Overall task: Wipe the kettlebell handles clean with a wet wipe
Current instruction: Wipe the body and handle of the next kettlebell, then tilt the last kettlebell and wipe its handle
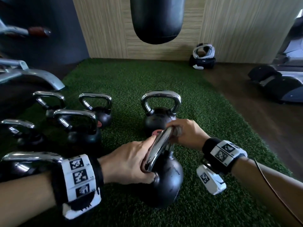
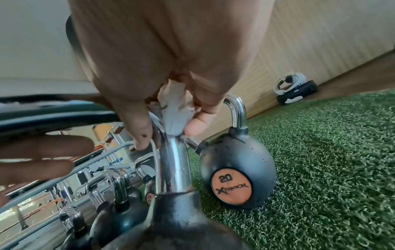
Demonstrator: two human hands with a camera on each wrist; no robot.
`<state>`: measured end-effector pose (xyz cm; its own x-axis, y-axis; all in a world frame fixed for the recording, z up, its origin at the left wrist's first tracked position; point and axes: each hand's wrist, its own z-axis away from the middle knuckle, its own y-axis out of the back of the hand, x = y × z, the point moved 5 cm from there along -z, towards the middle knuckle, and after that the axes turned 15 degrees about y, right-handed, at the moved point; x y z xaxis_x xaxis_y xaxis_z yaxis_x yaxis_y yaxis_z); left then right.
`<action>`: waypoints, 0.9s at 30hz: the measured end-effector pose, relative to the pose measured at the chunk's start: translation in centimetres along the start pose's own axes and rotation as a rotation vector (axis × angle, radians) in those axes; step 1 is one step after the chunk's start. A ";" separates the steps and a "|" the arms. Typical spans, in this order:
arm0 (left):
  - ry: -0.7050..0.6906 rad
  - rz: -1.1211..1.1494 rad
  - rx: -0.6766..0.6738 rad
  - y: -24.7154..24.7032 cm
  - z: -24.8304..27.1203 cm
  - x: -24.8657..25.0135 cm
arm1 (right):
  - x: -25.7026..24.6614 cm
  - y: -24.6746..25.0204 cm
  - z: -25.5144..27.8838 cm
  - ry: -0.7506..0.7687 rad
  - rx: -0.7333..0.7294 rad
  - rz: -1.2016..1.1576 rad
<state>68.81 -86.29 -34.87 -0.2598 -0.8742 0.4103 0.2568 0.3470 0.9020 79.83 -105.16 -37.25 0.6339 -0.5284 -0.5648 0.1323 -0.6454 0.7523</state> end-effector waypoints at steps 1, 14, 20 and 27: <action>-0.040 -0.068 -0.037 0.5 -0.5 -0.5 | 0.0 0.5 0.8 0.005 0.019 0.023; -0.240 -0.314 -0.010 4.0 -3.5 -3.4 | -4.4 1.8 9.0 0.049 0.150 0.201; -0.220 -0.351 0.108 3.8 -3.0 -2.9 | -5.0 2.5 9.0 0.056 0.119 0.161; -0.150 0.055 -0.193 5.0 -7.3 -3.2 | -1.1 4.1 7.9 -0.078 -0.125 -0.183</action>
<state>77.75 -84.21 -32.62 -0.3722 -0.7904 0.4867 0.4438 0.3090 0.8412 73.65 -111.59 -36.20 0.5302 -0.4531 -0.7167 0.3365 -0.6634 0.6683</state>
